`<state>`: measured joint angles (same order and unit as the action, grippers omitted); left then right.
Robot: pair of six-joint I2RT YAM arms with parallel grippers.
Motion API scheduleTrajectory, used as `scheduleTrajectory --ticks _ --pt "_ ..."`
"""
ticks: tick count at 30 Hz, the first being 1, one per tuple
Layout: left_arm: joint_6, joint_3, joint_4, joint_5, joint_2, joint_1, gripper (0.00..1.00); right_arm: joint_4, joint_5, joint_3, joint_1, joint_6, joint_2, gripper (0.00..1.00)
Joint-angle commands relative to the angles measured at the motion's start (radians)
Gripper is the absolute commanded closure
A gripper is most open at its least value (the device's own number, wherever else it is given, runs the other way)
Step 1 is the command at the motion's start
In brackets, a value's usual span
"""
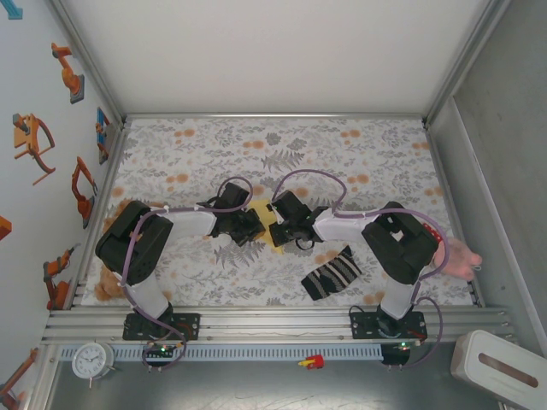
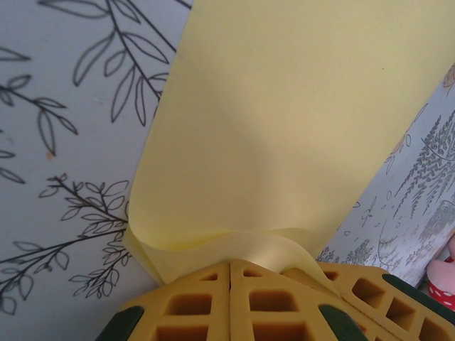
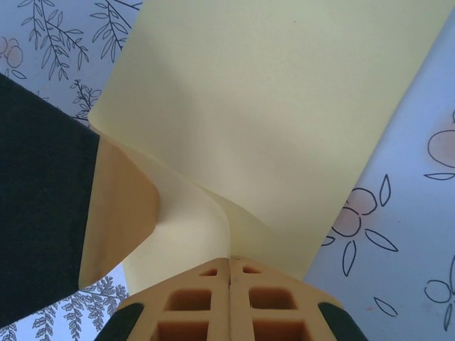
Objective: Fold a paper plane with a square sheet of paper (pick it up from the middle)
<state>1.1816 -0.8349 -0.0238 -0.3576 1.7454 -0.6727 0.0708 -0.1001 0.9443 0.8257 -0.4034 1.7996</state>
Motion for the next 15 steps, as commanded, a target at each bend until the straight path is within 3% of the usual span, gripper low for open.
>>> scheduleTrajectory --ticks 1,7,15 --pt "-0.018 -0.001 -0.075 0.035 0.033 -0.002 0.93 0.047 0.01 0.008 -0.006 -0.027 0.022 1.0" --pt "-0.034 0.003 -0.115 0.063 0.045 -0.001 0.94 0.084 0.012 0.037 -0.005 -0.054 -0.008 1.0" --pt "-0.027 0.011 -0.12 0.078 0.062 -0.002 0.95 0.126 0.042 0.037 -0.027 -0.121 -0.112 0.8"
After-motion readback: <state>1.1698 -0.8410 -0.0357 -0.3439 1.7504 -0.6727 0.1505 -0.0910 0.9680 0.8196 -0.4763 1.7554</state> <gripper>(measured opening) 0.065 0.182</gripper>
